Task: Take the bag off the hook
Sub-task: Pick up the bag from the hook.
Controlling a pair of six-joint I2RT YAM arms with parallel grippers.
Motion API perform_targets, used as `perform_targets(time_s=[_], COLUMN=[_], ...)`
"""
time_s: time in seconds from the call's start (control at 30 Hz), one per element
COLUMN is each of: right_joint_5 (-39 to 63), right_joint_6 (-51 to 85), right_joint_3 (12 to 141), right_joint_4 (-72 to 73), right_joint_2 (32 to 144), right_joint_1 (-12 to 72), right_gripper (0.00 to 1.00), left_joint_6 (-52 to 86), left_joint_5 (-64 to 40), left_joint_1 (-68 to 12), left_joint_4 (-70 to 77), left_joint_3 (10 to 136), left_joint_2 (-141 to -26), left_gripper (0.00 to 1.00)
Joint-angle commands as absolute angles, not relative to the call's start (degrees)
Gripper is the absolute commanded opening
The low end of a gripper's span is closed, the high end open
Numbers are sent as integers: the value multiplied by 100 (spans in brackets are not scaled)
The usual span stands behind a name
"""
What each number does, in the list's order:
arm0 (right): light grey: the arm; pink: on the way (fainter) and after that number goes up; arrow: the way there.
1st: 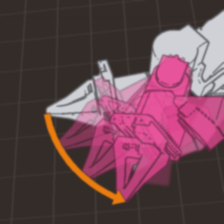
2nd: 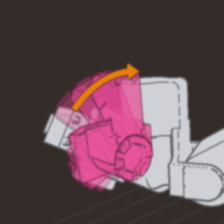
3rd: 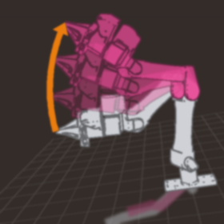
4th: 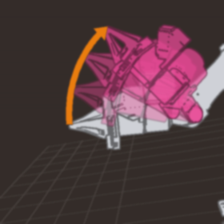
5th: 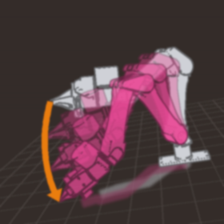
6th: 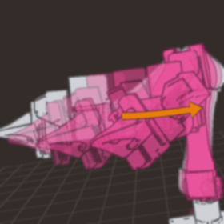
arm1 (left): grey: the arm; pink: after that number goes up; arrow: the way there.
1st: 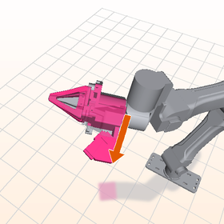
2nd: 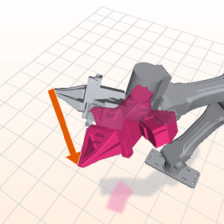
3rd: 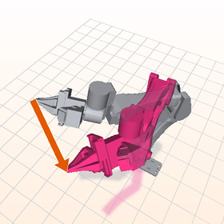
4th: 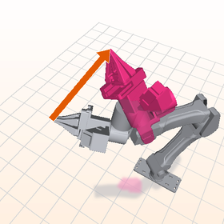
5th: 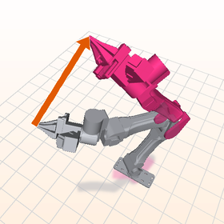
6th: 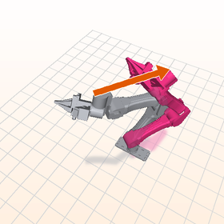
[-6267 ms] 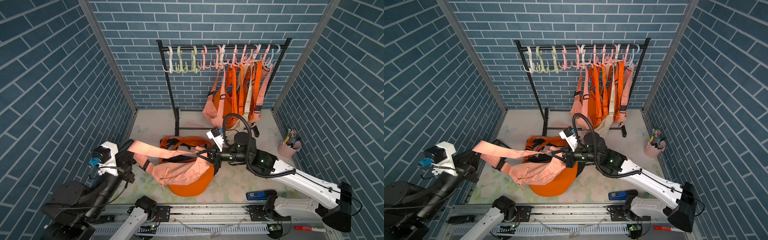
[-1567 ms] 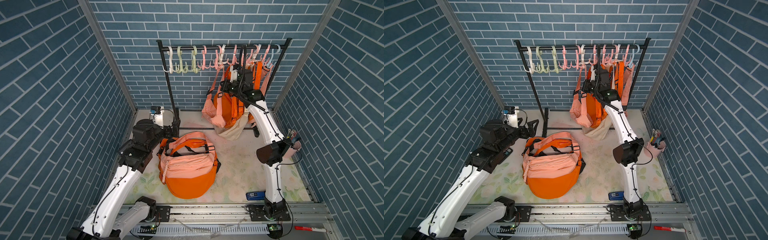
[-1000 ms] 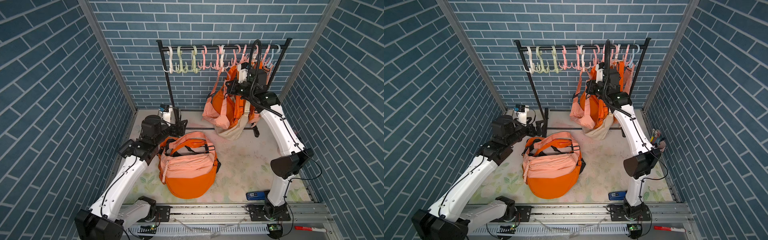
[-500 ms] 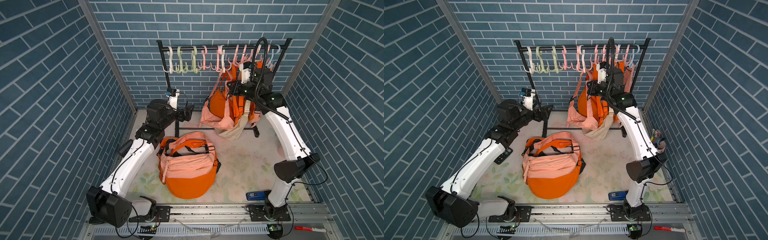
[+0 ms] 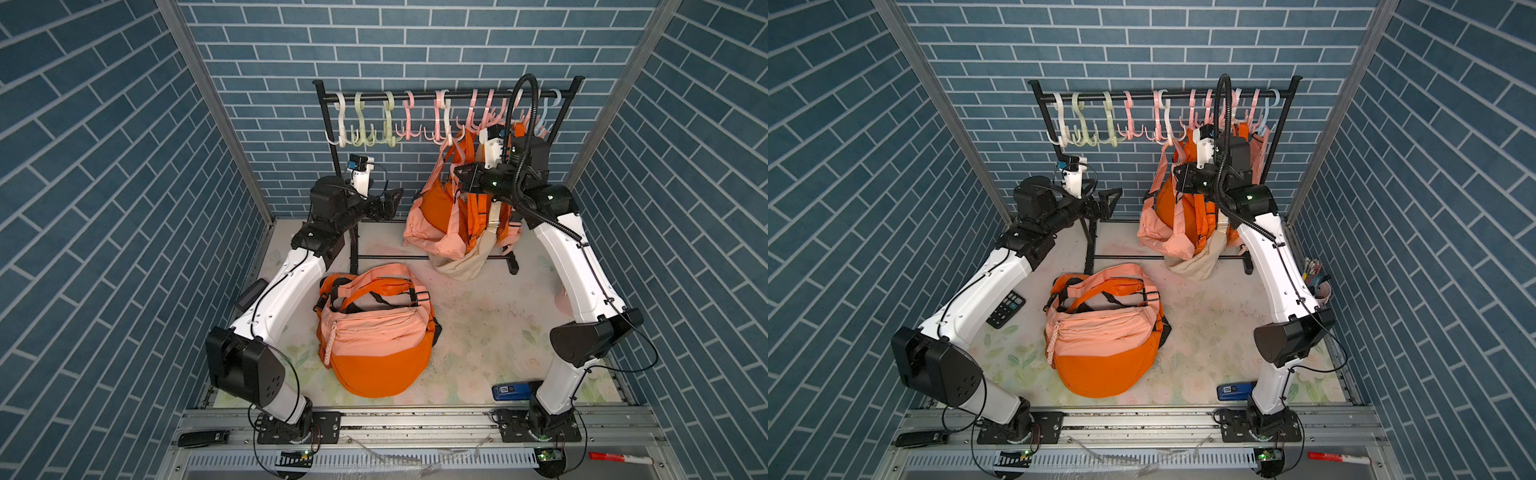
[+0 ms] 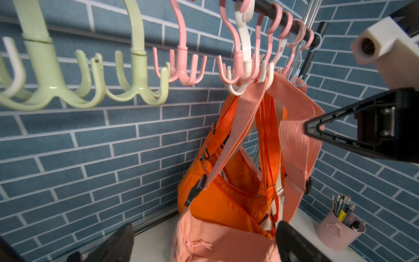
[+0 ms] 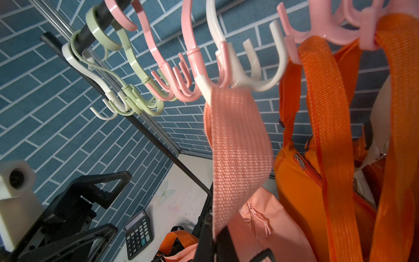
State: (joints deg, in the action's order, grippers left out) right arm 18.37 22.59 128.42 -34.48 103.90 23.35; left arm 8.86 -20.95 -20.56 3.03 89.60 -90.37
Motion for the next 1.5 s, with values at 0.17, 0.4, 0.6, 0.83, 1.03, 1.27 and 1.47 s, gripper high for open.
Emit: perform_targets(time_s=[0.17, 0.4, 0.6, 0.83, 1.03, 1.27, 1.47], right_joint_5=[2157, 2256, 2294, 2296, 2352, 2355, 2288], right_joint_6=[1991, 1969, 1952, 1878, 1847, 1760, 1723], right_joint_3=[12814, 12830, 12651, 12379, 12183, 12135, 12138], right_joint_4=[-3610, -3676, -3641, -3566, -3467, -3444, -3479], right_joint_2=[10055, 10103, 10049, 9953, 9897, 9895, 9866], right_joint_1=[2320, 2325, 2320, 2320, 2320, 2320, 2320], right_gripper=[0, 0, 0, 0, 0, 0, 0], left_joint_6=[790, 394, 374, 558, 615, 668, 561], left_joint_5=[-2567, -2808, -2745, -2542, -2533, -2629, -2781], left_joint_1=[-2065, -2270, -2428, -2476, -2512, -2550, -2683], left_joint_4=[799, 657, 730, 680, 481, 422, 138], left_joint_3=[9440, 9854, 10249, 11148, 12074, 12813, 13284], left_joint_2=[-9527, -9997, -10505, -11342, -11996, -12507, -12668], left_gripper=[95, 95, 93, 90, 90, 70, 6])
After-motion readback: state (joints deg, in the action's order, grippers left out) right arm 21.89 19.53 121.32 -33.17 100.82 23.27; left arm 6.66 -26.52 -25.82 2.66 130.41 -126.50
